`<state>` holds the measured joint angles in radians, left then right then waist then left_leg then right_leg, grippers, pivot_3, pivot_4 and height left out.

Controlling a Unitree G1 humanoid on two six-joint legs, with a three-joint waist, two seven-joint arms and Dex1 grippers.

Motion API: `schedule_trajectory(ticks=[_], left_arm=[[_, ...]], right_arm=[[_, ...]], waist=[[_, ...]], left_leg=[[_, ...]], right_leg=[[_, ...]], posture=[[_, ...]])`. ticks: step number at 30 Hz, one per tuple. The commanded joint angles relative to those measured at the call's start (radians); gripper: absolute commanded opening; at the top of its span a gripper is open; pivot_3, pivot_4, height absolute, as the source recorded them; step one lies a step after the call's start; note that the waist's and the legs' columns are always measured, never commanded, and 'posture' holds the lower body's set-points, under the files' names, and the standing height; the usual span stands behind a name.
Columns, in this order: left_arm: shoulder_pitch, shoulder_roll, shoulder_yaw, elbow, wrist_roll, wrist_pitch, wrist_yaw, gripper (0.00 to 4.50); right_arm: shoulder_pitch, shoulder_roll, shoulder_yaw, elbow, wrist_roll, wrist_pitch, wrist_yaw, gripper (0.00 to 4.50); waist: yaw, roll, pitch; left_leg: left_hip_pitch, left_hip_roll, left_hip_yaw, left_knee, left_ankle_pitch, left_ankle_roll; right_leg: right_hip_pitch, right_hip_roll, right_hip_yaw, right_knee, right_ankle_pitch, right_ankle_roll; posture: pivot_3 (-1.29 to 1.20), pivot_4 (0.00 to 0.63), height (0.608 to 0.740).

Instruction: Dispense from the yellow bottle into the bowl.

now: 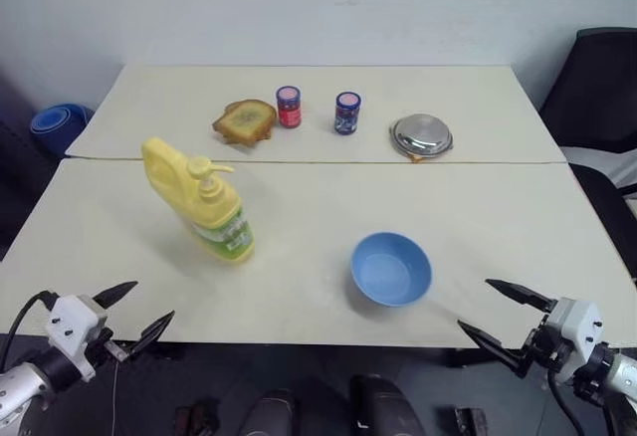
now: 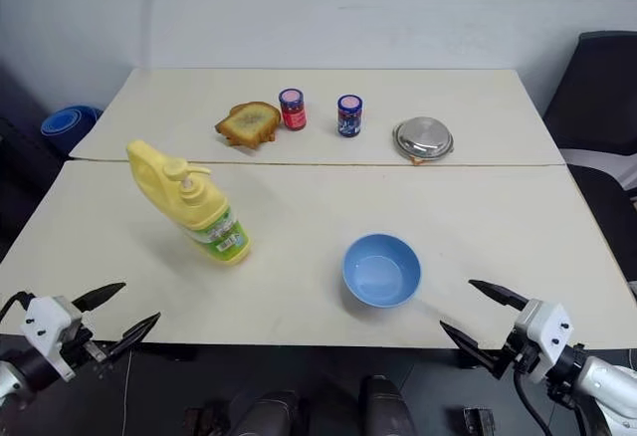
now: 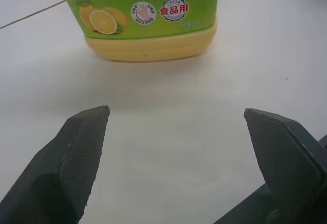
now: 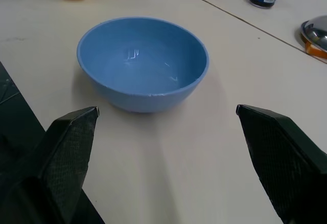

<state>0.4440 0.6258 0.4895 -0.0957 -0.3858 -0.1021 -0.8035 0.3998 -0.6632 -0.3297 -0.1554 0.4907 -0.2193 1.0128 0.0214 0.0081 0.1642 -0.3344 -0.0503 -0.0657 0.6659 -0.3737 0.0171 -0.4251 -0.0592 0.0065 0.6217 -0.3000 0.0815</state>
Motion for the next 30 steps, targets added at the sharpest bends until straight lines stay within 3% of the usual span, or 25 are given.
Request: schedule_trajectory(ticks=[1,6,9,19,23,30], left_arm=[[0.005,-0.004,-0.011,-0.029,-0.012,-0.004,-0.023,4.49],[0.003,0.046,-0.094,-0.170,-0.171,0.144,-0.179,4.49],[-0.038,0.050,-0.120,-0.217,-0.175,0.153,-0.191,4.49],[-0.076,0.024,-0.144,-0.236,-0.155,0.155,-0.186,4.49],[-0.080,0.017,-0.117,-0.254,-0.180,0.178,-0.159,4.50],[-0.085,0.007,-0.048,-0.310,-0.314,0.291,-0.106,4.50]], right_arm=[[-0.051,-0.017,0.048,-0.111,0.024,0.074,-0.006,4.50],[-0.154,-0.051,0.218,-0.306,0.000,0.328,-0.078,4.50],[-0.224,-0.035,0.314,-0.338,-0.066,0.419,-0.140,4.50],[-0.314,0.038,0.540,-0.231,-0.291,0.430,-0.226,4.50],[-0.329,0.069,0.551,-0.197,-0.339,0.388,-0.256,3.65],[-0.385,0.085,0.574,-0.164,-0.377,0.327,-0.239,1.23]], waist=[[-0.001,0.000,0.000],[-0.001,0.000,0.000],[0.005,-0.001,0.000],[-0.002,-0.002,0.000],[-0.001,-0.002,0.000],[-0.002,-0.003,0.000]], left_leg=[[0.000,0.000,0.000,0.000,0.000,0.000],[0.000,0.000,0.000,0.000,0.000,-0.001],[-0.001,0.000,-0.001,0.000,0.001,-0.003],[-0.001,0.000,-0.001,0.001,0.001,-0.004],[-0.001,0.000,-0.001,0.001,0.001,-0.005],[-0.001,0.000,-0.001,0.001,0.002,-0.005]], right_leg=[[0.000,0.000,0.000,0.000,0.000,0.000],[-0.001,0.000,0.000,0.001,0.000,0.000],[-0.001,0.000,-0.001,-0.001,0.000,0.000],[-0.001,0.001,-0.001,-0.001,0.000,0.000],[-0.001,0.001,-0.001,0.000,0.000,0.000],[-0.001,0.001,-0.001,0.000,0.000,0.000]], posture=[[0.00,0.150,0.740],[0.00,0.150,0.740],[0.00,0.150,0.740],[0.00,0.150,0.740],[0.00,0.150,0.740],[0.00,0.150,0.740]])
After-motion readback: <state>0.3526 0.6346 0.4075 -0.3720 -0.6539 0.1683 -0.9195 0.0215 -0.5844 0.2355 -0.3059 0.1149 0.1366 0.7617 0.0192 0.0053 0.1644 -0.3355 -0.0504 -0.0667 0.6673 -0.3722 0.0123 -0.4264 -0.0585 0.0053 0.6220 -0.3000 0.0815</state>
